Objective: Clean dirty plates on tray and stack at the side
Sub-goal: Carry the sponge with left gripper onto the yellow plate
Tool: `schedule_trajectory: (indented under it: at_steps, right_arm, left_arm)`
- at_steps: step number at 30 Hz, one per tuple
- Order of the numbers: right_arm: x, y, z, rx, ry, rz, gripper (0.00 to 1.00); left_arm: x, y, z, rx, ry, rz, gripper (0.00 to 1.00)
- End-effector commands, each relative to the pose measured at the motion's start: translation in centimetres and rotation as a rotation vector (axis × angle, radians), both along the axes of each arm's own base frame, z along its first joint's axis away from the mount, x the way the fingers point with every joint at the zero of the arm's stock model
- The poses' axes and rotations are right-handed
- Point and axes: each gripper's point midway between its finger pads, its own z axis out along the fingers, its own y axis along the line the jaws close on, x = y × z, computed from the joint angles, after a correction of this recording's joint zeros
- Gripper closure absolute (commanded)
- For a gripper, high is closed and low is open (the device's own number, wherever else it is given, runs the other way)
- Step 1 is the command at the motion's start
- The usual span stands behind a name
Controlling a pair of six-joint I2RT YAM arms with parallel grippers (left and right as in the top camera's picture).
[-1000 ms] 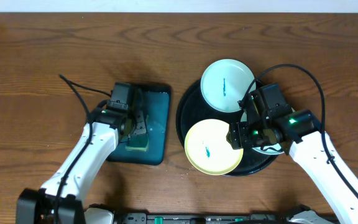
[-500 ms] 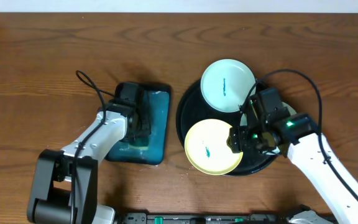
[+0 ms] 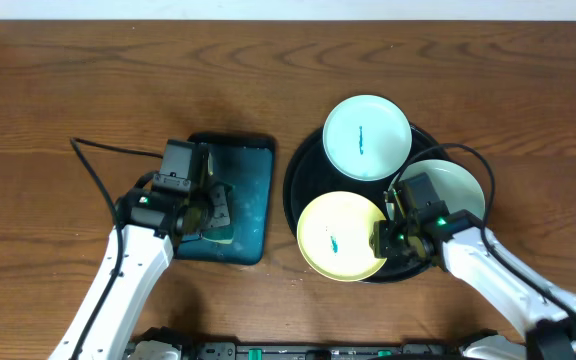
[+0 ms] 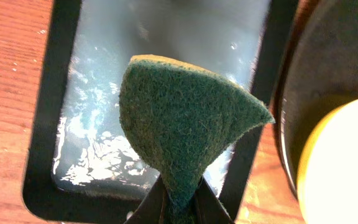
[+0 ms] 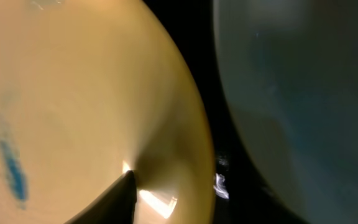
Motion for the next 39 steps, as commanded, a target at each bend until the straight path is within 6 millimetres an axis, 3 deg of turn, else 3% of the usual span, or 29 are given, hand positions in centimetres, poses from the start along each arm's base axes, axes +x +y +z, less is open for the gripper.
schedule_trajectory:
  at_steps: [1,2,3,8,13,15,23,31,35,37,39]
  right_arm:
    - [0.2,0.1,-1.0,-0.024,0.021,0.029,0.88]
    - [0.6,0.0,-0.8,-0.03,0.009,0.03,0.97]
    - [1.2,-0.1,-0.5,-0.042,-0.011,0.023,0.99]
    - [4.5,0.5,1.4,-0.032,-0.124,0.007,0.99]
    - [5.7,-1.8,1.2,-0.162,-0.177,-0.05,0.99]
    - [6.1,-2.7,1.2,-0.202,-0.192,-0.1,0.99]
    - [5.8,-1.1,1.3,-0.164,-0.193,-0.035,0.99]
    - [5.8,-1.1,1.3,-0.163,-0.192,-0.036,0.99]
    - [5.7,-1.1,1.3,-0.163,-0.191,-0.036,0.99]
    - [5.7,-1.1,1.3,-0.163,-0.19,-0.035,0.99]
    - [5.7,-1.2,1.2,-0.164,-0.188,-0.035,0.99]
  left_arm:
    - [0.0,-1.8,1.4,-0.104,-0.017,-0.042,0.93]
    - [-0.1,-2.0,1.5,-0.118,-0.014,-0.048,0.93]
    - [-0.2,-2.3,1.5,-0.134,-0.01,-0.055,0.93]
    - [0.2,-3.8,1.9,-0.173,-0.028,-0.061,0.93]
    - [1.0,-7.8,2.3,-0.218,-0.081,-0.137,0.93]
    - [1.4,-9.9,1.5,-0.237,-0.072,-0.153,0.93]
    - [1.9,-18.8,-3.1,-0.352,-0.007,-0.228,0.92]
    - [-0.1,-25.9,-10.5,-0.467,0.15,-0.237,0.92]
    - [-0.6,-25.0,-14.3,-0.407,0.217,-0.195,0.93]
    - [0.1,-22.7,-15.2,-0.328,0.22,-0.13,0.93]
    - [1.2,-19.2,-15.4,-0.203,0.197,-0.038,0.93]
